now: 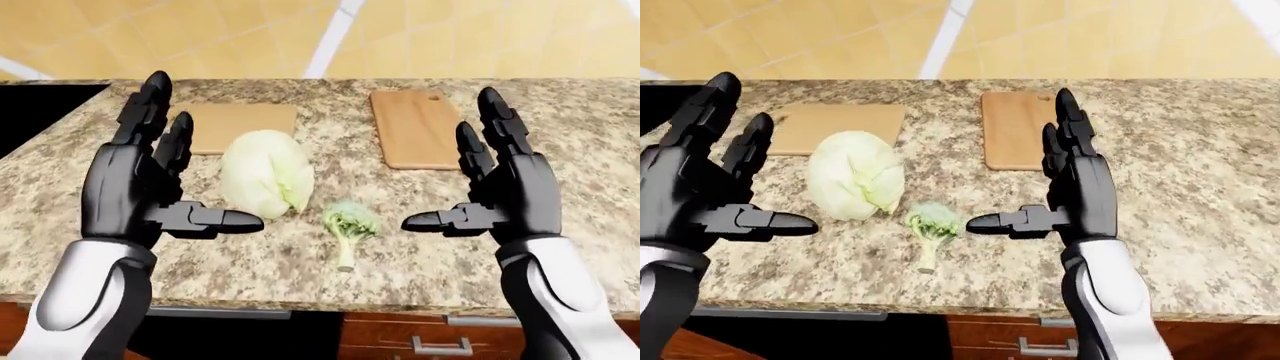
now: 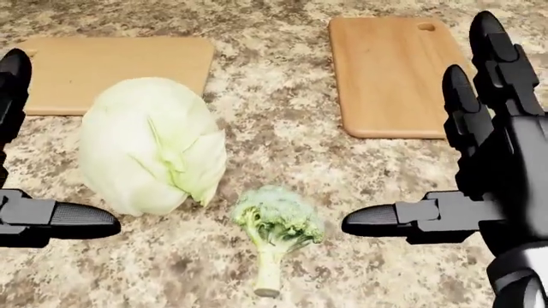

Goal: Place the broccoli and the cabbage on separate cutting boards.

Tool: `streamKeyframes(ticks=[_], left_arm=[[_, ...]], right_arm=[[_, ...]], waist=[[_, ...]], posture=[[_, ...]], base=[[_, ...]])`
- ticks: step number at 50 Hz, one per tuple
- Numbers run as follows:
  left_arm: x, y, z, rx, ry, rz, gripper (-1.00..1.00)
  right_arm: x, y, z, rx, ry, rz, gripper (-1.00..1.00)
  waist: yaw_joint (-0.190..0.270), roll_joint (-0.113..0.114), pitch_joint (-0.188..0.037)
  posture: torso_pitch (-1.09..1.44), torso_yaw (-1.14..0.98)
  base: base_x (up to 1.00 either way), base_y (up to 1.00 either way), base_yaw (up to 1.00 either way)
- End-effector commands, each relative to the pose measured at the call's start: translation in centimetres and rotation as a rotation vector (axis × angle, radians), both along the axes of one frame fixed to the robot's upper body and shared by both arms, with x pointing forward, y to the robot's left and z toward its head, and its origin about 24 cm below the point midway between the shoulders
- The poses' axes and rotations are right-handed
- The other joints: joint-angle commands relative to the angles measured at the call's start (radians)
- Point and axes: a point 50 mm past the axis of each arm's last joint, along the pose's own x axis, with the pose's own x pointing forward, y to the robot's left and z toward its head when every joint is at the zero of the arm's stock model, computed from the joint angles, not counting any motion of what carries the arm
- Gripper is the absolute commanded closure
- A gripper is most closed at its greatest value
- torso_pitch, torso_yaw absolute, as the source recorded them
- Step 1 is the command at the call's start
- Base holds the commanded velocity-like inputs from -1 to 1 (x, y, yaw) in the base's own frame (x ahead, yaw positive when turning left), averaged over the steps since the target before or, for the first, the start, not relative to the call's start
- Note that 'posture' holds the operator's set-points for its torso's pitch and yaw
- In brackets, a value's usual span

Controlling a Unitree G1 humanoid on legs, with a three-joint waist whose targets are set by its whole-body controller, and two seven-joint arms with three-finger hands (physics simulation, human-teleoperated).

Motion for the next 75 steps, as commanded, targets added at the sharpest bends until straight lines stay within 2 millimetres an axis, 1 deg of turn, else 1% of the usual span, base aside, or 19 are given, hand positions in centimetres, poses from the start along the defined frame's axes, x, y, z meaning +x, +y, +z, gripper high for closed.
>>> streamKeyframes(ticks=[1, 2, 4, 5, 6, 9, 15, 18, 20, 27, 33, 37, 45, 62, 64, 66, 70, 74, 75], left_arm=[[-0.9, 0.3, 1.8, 0.014, -0.124, 0.031, -1.00], [-1.0, 0.4, 1.9, 0.014, -0.126, 0.032, -1.00], [-1.1, 0.5, 1.9, 0.014, -0.129, 0.036, -1.00], [-1.2, 0.6, 2.0, 0.013, -0.130, 0.037, -1.00], [-1.2, 0.7, 2.0, 0.013, -0.131, 0.038, -1.00], [-1.4, 0.7, 2.0, 0.012, -0.132, 0.040, -1.00], [-1.6, 1.0, 2.2, 0.011, -0.135, 0.044, -1.00], [-1.6, 1.0, 2.2, 0.010, -0.135, 0.045, -1.00], [-1.5, 1.1, 2.2, 0.010, -0.134, 0.047, -1.00], [-1.6, 0.8, 2.6, 0.015, -0.140, 0.041, -1.00], [-1.7, 0.9, 2.5, 0.016, -0.140, 0.042, -1.00], [-1.7, 1.0, 2.3, 0.014, -0.139, 0.043, -1.00], [-1.7, 1.0, 2.3, 0.012, -0.139, 0.043, -1.00], [-2.0, 1.2, 2.3, 0.010, -0.143, 0.046, -1.00], [-2.1, 1.2, 2.4, 0.011, -0.144, 0.046, -1.00], [-2.1, 1.2, 2.4, 0.010, -0.146, 0.047, -1.00], [-2.3, 1.2, 2.6, 0.009, -0.148, 0.047, -1.00], [-2.3, 1.2, 2.6, 0.008, -0.150, 0.047, -1.00], [-2.3, 1.2, 2.6, 0.008, -0.150, 0.047, -1.00]], right_arm=[[-1.0, 0.6, 2.0, -0.011, -0.140, 0.034, -1.00], [-1.2, 0.6, 2.1, -0.012, -0.143, 0.036, -1.00], [-1.3, 0.6, 2.3, -0.016, -0.150, 0.039, -1.00], [-1.4, 0.6, 2.3, -0.016, -0.152, 0.039, -1.00], [-1.4, 0.6, 2.3, -0.016, -0.152, 0.040, -1.00], [-1.6, 0.7, 2.5, -0.028, -0.156, 0.046, -1.00], [-2.3, 0.6, 2.8, -0.091, -0.155, 0.076, -1.00], [-2.4, 0.5, 2.4, -0.135, -0.134, 0.100, -1.00], [-2.5, 1.0, 2.2, -0.176, -0.135, 0.144, -1.00], [-2.7, 2.8, 1.6, -0.286, -0.130, 0.237, -1.00], [-2.8, 3.9, 1.0, -0.326, -0.113, 0.245, -1.00], [-2.2, 4.5, 0.4, -0.342, -0.078, 0.251, -1.00], [-1.0, 5.3, -0.1, -0.363, -0.048, 0.243, -1.00], [-0.7, 6.2, -1.3, -0.401, -0.019, 0.267, -1.00], [-0.7, 6.3, -1.4, -0.410, -0.017, 0.270, -0.94], [-0.7, 6.4, -1.5, -0.418, -0.016, 0.274, -0.69], [-0.7, 6.6, -1.7, -0.430, -0.012, 0.281, -0.73], [-0.6, 6.7, -2.0, -0.443, -0.008, 0.284, -0.65], [-0.6, 6.7, -2.1, -0.448, -0.008, 0.286, -0.67]], waist=[[0.001, -0.004, -0.027], [0.001, 0.004, -0.039], [-0.006, 0.025, -0.034], [-0.011, 0.044, -0.037], [-0.013, 0.029, -0.031], [-0.011, 0.027, -0.044], [-0.007, 0.018, -0.044], [-0.006, 0.017, -0.043], [-0.006, 0.017, -0.042], [-0.008, 0.021, -0.041], [-0.011, 0.027, -0.038], [-0.011, 0.032, -0.038], [-0.012, 0.039, -0.039], [-0.011, 0.046, -0.044], [-0.011, 0.046, -0.044], [-0.011, 0.046, -0.045], [-0.011, 0.047, -0.045], [-0.011, 0.048, -0.046], [-0.012, 0.048, -0.046]], posture=[[0.00, 0.00], [0.00, 0.00], [0.00, 0.00], [0.00, 0.00], [0.00, 0.00], [0.00, 0.00], [0.00, 0.00], [0.00, 0.00], [0.00, 0.00], [0.00, 0.00], [0.00, 0.00], [0.00, 0.00], [0.00, 0.00], [0.00, 0.00], [0.00, 0.00], [0.00, 0.00], [0.00, 0.00], [0.00, 0.00], [0.00, 0.00]], base=[[0.00, 0.00, 0.00], [0.00, 0.00, 0.00], [0.00, 0.00, 0.00], [0.00, 0.00, 0.00], [0.00, 0.00, 0.00], [0.00, 0.00, 0.00], [0.00, 0.00, 0.00], [0.00, 0.00, 0.00], [0.00, 0.00, 0.00], [0.00, 0.00, 0.00], [0.00, 0.00, 0.00], [0.00, 0.00, 0.00], [0.00, 0.00, 0.00], [0.00, 0.00, 0.00], [0.00, 0.00, 0.00], [0.00, 0.00, 0.00], [0.00, 0.00, 0.00], [0.00, 0.00, 0.00], [0.00, 0.00, 0.00]])
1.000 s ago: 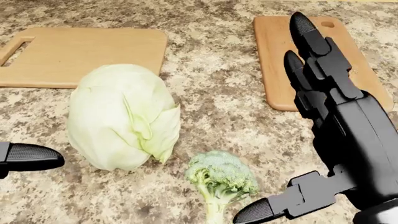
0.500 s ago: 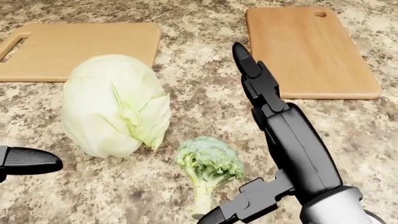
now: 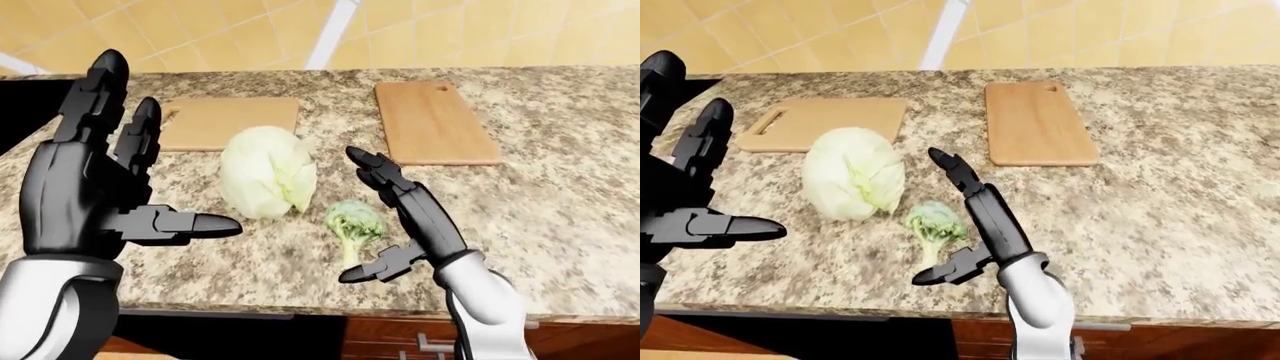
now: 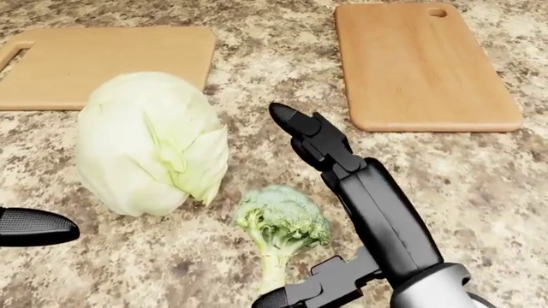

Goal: Place the broccoli and the cabbage on separate cutting boards.

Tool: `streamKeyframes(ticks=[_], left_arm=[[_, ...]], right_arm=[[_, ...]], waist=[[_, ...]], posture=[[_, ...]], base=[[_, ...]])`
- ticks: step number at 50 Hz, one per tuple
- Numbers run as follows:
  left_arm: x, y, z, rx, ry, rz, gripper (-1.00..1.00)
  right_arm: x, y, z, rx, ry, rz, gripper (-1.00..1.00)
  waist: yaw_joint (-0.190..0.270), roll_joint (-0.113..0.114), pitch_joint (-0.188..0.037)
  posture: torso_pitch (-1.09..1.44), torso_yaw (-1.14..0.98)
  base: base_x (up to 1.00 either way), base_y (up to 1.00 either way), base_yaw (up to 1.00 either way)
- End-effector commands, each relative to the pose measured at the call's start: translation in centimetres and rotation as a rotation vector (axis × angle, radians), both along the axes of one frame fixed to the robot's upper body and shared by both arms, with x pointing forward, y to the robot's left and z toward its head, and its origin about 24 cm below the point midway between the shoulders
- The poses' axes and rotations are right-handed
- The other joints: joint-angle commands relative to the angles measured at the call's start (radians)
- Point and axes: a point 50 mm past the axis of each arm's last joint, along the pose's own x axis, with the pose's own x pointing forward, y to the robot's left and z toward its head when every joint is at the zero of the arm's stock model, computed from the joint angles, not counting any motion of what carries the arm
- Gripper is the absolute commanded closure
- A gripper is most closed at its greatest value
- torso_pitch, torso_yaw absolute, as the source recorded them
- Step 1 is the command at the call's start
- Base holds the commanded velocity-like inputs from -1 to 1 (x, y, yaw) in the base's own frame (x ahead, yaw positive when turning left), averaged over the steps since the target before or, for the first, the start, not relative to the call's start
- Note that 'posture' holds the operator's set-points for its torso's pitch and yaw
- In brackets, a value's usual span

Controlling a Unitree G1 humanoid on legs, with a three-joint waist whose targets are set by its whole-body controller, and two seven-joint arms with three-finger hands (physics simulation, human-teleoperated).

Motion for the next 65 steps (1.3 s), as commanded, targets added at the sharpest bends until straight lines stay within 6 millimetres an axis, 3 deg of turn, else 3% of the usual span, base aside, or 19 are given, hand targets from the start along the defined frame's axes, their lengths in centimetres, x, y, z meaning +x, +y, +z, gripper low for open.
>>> streamKeyframes(ticks=[1, 12, 21, 27, 31, 42, 44, 48, 51, 62, 65], left_arm=[[-0.4, 0.1, 0.8, 0.006, -0.065, 0.007, -1.00], [-0.5, 0.2, 1.0, 0.005, -0.070, 0.008, -1.00], [-0.5, 0.1, 1.0, 0.005, -0.069, 0.007, -1.00], [-0.6, 0.1, 0.9, 0.005, -0.069, 0.007, -1.00], [-0.6, 0.1, 0.9, 0.004, -0.069, 0.007, -1.00], [-0.8, 0.2, 1.3, 0.004, -0.074, 0.006, -1.00], [-0.8, 0.2, 1.4, 0.003, -0.078, 0.007, -1.00], [-0.9, 0.3, 1.8, 0.005, -0.083, 0.006, -1.00], [-1.0, 0.3, 1.9, 0.006, -0.085, 0.006, -1.00], [-1.1, 0.3, 2.1, 0.005, -0.088, 0.007, -1.00], [-1.1, 0.2, 2.2, 0.005, -0.089, 0.006, -1.00]], right_arm=[[-0.4, 0.2, 1.1, -0.005, -0.079, 0.009, -0.68], [-0.4, 0.1, 0.3, -0.054, -0.072, 0.008, -0.65], [-0.5, 0.0, 0.0, -0.063, -0.067, 0.006, 0.07], [-0.4, -0.2, 0.1, -0.076, -0.074, -0.001, 0.34], [-0.6, -0.6, 1.9, -0.072, -0.104, -0.016, 0.58], [-0.6, -2.4, 9.8, -0.060, -0.227, -0.094, 0.78], [0.3, -3.1, 11.4, -0.046, -0.226, -0.166, 1.00], [2.5, -4.7, 13.8, -0.033, -0.217, -0.265, 1.00], [4.3, -5.7, 14.5, -0.040, -0.213, -0.319, 1.00], [8.5, -7.0, 17.9, -0.045, -0.234, -0.440, 1.00], [10.5, -7.4, 18.7, -0.058, -0.233, -0.486, 1.00]], waist=[[0.000, 0.004, -0.016], [-0.001, 0.005, -0.017], [-0.002, 0.005, -0.017], [-0.002, 0.005, -0.017], [-0.001, 0.004, -0.018], [-0.004, 0.008, -0.008], [-0.006, 0.010, -0.005], [-0.007, 0.014, 0.006], [-0.012, 0.019, 0.006], [-0.011, 0.021, 0.013], [-0.010, 0.020, 0.013]], posture=[[0.00, 0.00], [0.00, 0.00], [0.00, 0.00], [0.00, 0.00], [0.00, 0.00], [0.00, 0.00], [0.00, 0.00], [0.00, 0.00], [0.00, 0.00], [0.00, 0.00], [0.00, 0.00]], base=[[0.00, 0.00, 0.00], [0.00, 0.00, 0.00], [0.00, 0.00, 0.00], [0.00, 0.00, 0.00], [0.00, 0.00, 0.00], [0.00, 0.00, 0.00], [0.00, 0.00, 0.00], [0.00, 0.00, 0.00], [0.00, 0.00, 0.00], [0.00, 0.00, 0.00], [0.00, 0.00, 0.00]])
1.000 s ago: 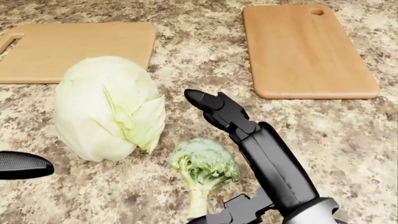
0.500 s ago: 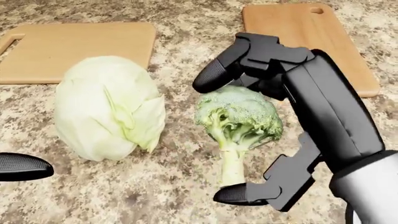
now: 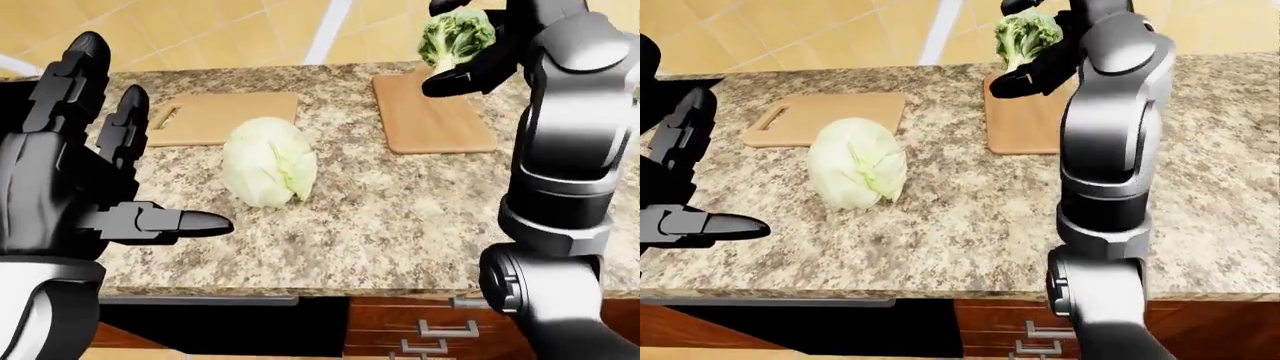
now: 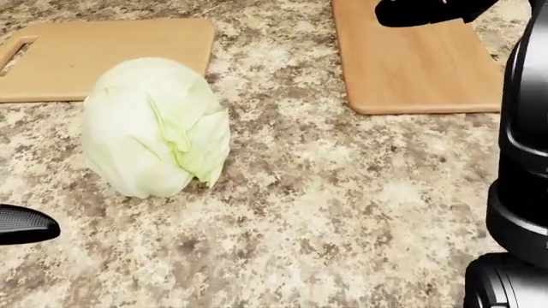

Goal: Place the broccoli and the cabbage on separate cutting boards.

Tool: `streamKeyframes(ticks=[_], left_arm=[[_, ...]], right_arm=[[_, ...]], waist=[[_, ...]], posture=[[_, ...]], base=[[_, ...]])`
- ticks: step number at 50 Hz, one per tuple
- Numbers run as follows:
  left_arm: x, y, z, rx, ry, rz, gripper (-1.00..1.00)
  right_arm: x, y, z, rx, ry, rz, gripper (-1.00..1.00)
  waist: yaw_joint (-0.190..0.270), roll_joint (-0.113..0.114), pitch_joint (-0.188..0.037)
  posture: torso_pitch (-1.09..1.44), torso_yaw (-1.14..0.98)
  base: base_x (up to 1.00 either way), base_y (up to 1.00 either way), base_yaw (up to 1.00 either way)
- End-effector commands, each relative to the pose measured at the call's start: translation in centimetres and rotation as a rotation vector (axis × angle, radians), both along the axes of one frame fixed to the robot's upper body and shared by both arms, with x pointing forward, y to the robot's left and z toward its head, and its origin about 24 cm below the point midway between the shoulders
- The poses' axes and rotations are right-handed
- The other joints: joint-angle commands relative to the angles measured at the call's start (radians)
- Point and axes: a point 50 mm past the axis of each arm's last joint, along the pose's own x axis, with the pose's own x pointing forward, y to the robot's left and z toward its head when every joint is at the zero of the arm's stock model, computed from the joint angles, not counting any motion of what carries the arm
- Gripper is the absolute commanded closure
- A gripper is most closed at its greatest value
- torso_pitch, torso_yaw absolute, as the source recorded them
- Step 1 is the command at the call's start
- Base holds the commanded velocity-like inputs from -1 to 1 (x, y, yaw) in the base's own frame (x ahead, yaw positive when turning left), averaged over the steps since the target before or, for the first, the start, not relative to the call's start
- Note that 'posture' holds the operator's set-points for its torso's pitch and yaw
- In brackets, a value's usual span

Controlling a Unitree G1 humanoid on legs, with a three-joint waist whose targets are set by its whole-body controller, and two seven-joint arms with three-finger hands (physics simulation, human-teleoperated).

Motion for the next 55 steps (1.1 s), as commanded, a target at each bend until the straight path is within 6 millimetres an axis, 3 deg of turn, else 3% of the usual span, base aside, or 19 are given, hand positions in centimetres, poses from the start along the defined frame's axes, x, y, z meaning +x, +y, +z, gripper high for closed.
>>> streamKeyframes(ticks=[1, 8, 12, 34, 38, 46, 52, 55], left_arm=[[-0.4, 0.0, 0.9, 0.004, -0.064, 0.007, -1.00], [-0.2, 0.1, 0.8, 0.006, -0.061, 0.008, -1.00], [-0.3, 0.1, 0.8, 0.007, -0.063, 0.009, -1.00], [-0.4, 0.3, 1.1, 0.007, -0.068, 0.013, -1.00], [-0.5, 0.3, 1.2, 0.005, -0.072, 0.013, -1.00], [-0.7, 0.4, 1.4, 0.002, -0.076, 0.014, -1.00], [-0.6, 0.4, 1.3, 0.001, -0.074, 0.014, -1.00], [-0.7, 0.5, 1.4, 0.001, -0.076, 0.017, -1.00]], right_arm=[[0.6, -0.1, 2.0, -0.022, -0.103, -0.034, 1.00], [5.1, -0.5, 0.6, -0.055, -0.085, -0.147, 1.00], [6.5, -0.1, -0.4, -0.072, -0.068, -0.174, 1.00], [8.4, -0.8, -4.4, -0.189, 0.037, -0.288, 0.99], [8.5, -1.1, -5.1, -0.200, 0.061, -0.304, 0.74], [8.6, -1.6, -6.5, -0.225, 0.111, -0.330, 0.59], [8.7, -1.8, -7.4, -0.242, 0.128, -0.327, 0.28], [8.7, -1.9, -7.7, -0.245, 0.135, -0.328, 0.23]], waist=[[0.000, 0.003, -0.022], [0.002, 0.003, -0.031], [0.002, 0.004, -0.036], [0.005, -0.001, -0.038], [0.005, -0.001, -0.036], [0.005, 0.001, -0.032], [0.004, 0.002, -0.032], [0.004, 0.003, -0.033]], posture=[[0.00, 0.00], [0.00, 0.00], [0.00, 0.00], [0.00, 0.00], [0.00, 0.00], [0.00, 0.00], [0.00, 0.00], [0.00, 0.00]], base=[[0.00, 0.00, 0.00], [0.00, 0.00, 0.00], [0.00, 0.00, 0.00], [0.00, 0.00, 0.00], [0.00, 0.00, 0.00], [0.00, 0.00, 0.00], [0.00, 0.00, 0.00], [0.00, 0.00, 0.00]])
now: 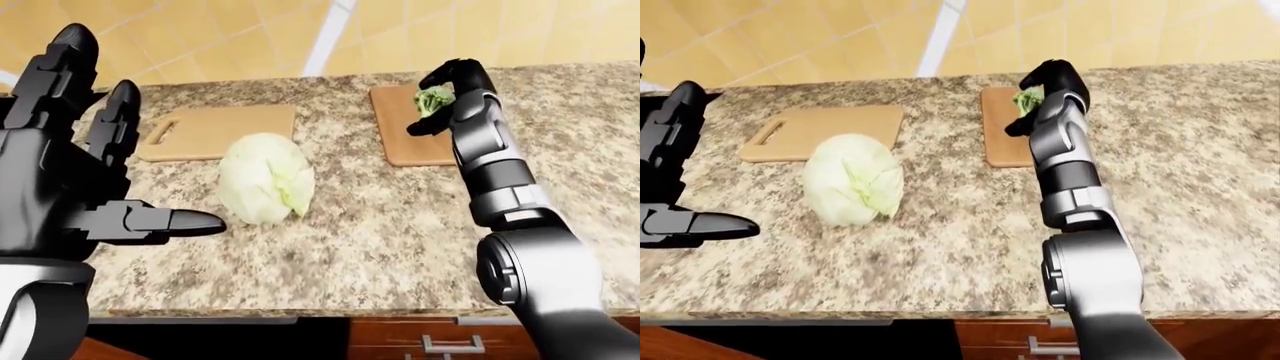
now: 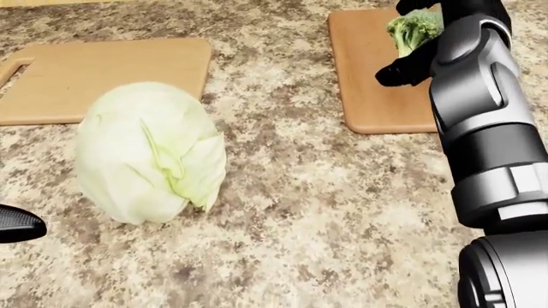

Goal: Place the broccoli and the cabbage on separate cutting boards.

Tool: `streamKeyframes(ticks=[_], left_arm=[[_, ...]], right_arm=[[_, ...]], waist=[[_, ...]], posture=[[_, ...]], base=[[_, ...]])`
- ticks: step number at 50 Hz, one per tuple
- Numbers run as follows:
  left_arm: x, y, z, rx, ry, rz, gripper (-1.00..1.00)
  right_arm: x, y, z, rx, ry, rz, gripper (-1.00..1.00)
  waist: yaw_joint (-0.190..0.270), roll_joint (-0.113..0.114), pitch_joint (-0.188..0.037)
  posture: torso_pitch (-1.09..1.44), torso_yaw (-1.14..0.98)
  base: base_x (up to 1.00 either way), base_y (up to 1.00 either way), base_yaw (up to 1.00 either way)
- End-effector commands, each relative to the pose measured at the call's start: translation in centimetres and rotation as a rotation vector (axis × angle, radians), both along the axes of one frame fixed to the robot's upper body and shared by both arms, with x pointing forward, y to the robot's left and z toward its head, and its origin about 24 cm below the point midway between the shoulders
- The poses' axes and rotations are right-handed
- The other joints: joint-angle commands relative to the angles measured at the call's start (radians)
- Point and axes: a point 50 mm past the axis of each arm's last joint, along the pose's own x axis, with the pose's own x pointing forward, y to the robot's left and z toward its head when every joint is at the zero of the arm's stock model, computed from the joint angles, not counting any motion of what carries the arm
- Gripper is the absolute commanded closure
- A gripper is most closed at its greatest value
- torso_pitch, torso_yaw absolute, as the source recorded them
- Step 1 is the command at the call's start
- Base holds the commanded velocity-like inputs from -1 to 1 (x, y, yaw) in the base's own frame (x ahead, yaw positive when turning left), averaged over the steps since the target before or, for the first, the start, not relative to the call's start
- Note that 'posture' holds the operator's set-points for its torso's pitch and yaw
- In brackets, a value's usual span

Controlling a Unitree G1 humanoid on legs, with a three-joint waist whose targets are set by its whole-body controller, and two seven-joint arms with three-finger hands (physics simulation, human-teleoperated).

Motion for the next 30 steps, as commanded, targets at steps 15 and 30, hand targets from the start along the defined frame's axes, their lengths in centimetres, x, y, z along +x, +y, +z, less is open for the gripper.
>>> streamKeyframes(ticks=[15, 30], left_arm=[[-0.4, 0.1, 0.9, 0.002, -0.064, 0.015, -1.00], [-0.6, 0.2, 1.2, 0.002, -0.070, 0.018, -1.00]], right_arm=[[0.0, 0.5, 2.0, -0.041, -0.085, 0.020, -0.54], [-1.2, 0.3, 5.5, -0.045, -0.136, 0.031, -1.00]], waist=[[0.000, 0.004, -0.029], [0.003, 0.003, -0.031]], posture=[[0.00, 0.00], [0.00, 0.00]], base=[[0.00, 0.00, 0.00], [0.00, 0.00, 0.00]])
